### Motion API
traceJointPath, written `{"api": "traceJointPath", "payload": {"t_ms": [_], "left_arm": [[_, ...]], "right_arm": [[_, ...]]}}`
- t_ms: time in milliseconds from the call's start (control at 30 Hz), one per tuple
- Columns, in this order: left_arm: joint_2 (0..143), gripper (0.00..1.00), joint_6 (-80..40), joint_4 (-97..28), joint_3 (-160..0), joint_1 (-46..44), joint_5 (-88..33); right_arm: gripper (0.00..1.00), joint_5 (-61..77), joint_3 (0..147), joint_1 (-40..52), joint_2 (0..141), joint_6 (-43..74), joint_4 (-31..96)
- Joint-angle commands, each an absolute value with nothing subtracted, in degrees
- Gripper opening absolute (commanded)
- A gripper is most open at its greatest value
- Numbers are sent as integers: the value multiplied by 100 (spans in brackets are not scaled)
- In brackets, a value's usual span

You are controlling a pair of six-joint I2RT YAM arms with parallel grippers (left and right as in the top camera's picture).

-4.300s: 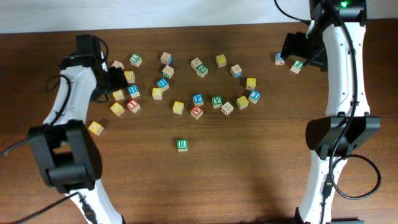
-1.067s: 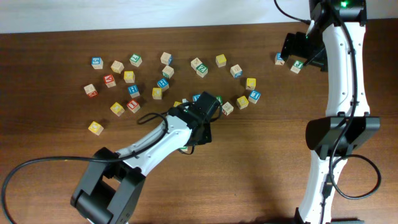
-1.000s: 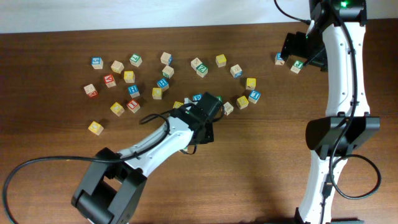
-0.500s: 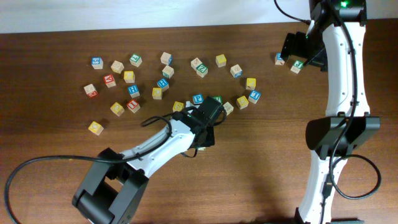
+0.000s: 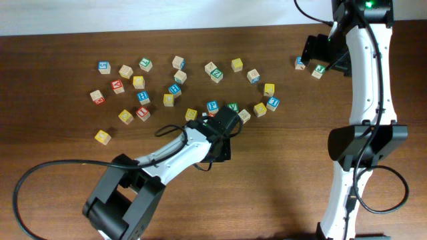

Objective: Spell out RSS
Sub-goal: 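Carry the S block right toward the center blocks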

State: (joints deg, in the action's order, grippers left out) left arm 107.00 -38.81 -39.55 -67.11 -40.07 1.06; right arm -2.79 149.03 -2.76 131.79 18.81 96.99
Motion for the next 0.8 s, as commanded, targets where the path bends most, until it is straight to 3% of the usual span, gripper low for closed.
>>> {"api": "traceJointPath", "payload": {"t_ms": [0, 67, 233, 367, 433, 467, 633, 767], "left_arm": [[10744, 15, -3820, -3968, -6705, -3997, -12], [10731, 14, -3548, -3990, -6836, -3997, -187], [10628, 15, -3503, -4080, -7214, -3999, -1955], [10650, 9, -3242, -4324, -7205, -4003, -2338], [10650, 11, -3026, -4473, -7199, -4003, -2314], [10650, 15, -2873, -4438, -7199, -4003, -2215], [10650, 14, -2858, -2880, -7199, -3999, 110], [11024, 14, -2860, -2263, -7199, -3999, 755]], "right_arm": [[98, -327, 14903, -303, 13109, 1841, 9710], [98, -327, 14903, -303, 13109, 1841, 9710], [98, -327, 14903, -303, 13109, 1841, 9710], [98, -327, 14903, -303, 13109, 1841, 9710], [98, -327, 14903, -303, 13109, 1841, 9710], [98, -327, 14903, -303, 13109, 1841, 9710], [98, -327, 14903, -303, 13109, 1841, 9710], [98, -327, 14903, -303, 13109, 1841, 9710]]}}
